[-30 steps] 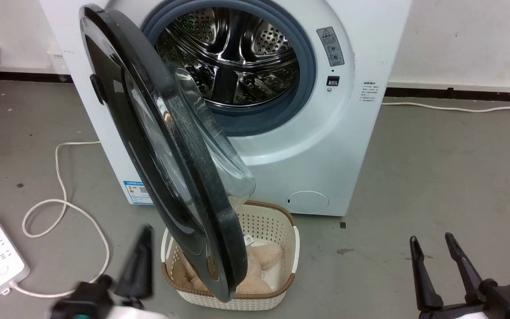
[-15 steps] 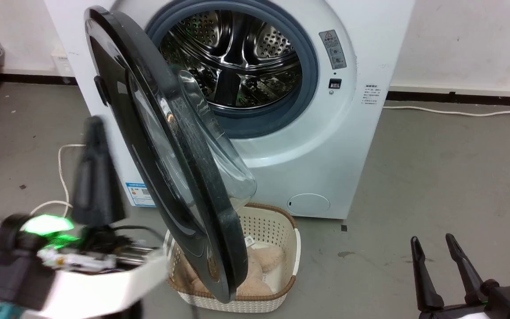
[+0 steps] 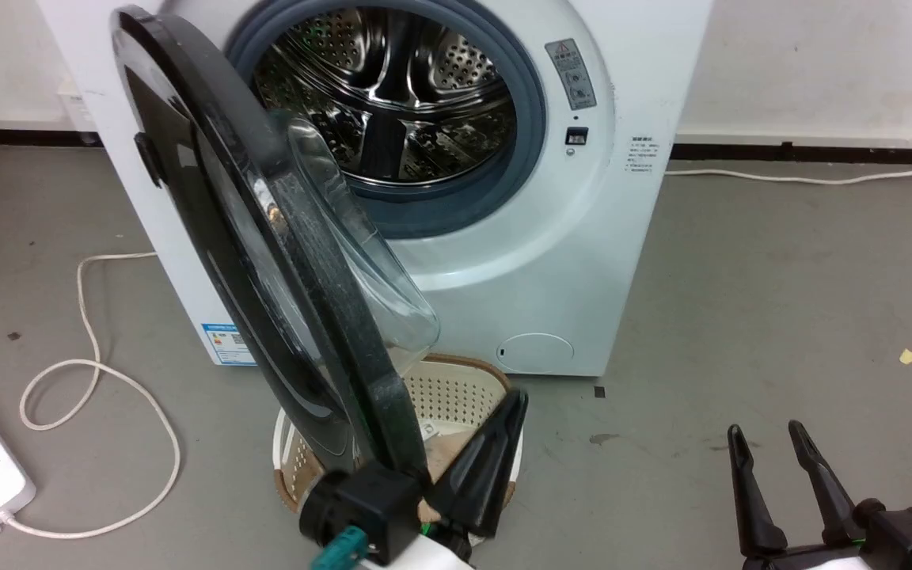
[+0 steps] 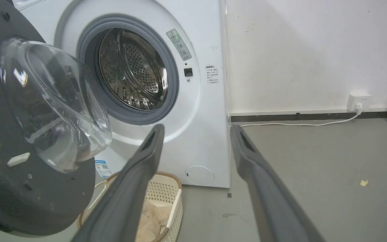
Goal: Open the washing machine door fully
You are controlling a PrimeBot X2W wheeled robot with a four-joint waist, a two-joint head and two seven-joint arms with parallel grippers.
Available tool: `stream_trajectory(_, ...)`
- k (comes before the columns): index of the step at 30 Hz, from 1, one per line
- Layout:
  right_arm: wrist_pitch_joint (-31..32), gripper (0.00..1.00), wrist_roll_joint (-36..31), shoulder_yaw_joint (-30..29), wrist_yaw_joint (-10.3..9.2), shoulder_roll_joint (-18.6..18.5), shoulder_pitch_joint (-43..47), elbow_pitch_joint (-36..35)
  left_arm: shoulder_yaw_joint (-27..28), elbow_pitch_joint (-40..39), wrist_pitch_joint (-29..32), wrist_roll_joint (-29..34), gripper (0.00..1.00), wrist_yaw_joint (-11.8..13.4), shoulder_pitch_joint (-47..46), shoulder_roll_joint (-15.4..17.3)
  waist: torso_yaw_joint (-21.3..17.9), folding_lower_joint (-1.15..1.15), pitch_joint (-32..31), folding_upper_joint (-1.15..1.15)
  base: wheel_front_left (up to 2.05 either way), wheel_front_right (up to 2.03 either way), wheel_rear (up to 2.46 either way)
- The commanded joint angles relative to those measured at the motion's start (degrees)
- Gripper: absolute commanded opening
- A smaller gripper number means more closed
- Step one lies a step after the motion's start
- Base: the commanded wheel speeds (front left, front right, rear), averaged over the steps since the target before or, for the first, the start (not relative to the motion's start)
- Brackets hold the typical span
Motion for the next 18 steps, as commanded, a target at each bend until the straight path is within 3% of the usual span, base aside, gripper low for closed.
stream_trajectory(1, -0.3, 1.0, 0.4, 0.1, 0.05, 0.2, -1.1, 0.0, -0.6, 3.4, -1.0, -0.4, 0.0, 1.4, 0.7, 0.1, -0.4, 0.0, 0.4, 0.0, 0.0, 0.0, 0.0)
stream_trajectory(6, -0.3, 1.0, 0.1, 0.0, 0.05, 0.2, -0.8, 0.1, 1.6, 10.7, -3.6, -1.1, 0.0, 4.4, 0.3, 0.1, -0.4, 0.0, 0.7, 0.0, 0.0, 0.0, 0.0)
stream_trajectory(12, -0.3, 1.0, 0.0, 0.1, 0.05, 0.2, -0.6, 0.3, 3.8, 14.8, -5.4, -0.8, 0.0, 5.7, -0.5, 1.0, 0.6, 0.0, 0.8, 0.0, 0.0, 0.0, 0.0)
stream_trajectory(18, -0.3, 1.0, 0.7, 0.0, 0.05, 0.2, -0.1, 0.7, 4.2, 17.1, -5.9, -1.7, 0.0, 5.6, 0.2, 1.6, 6.3, 0.0, 0.0, 0.0, 0.0, 0.0, 0.0)
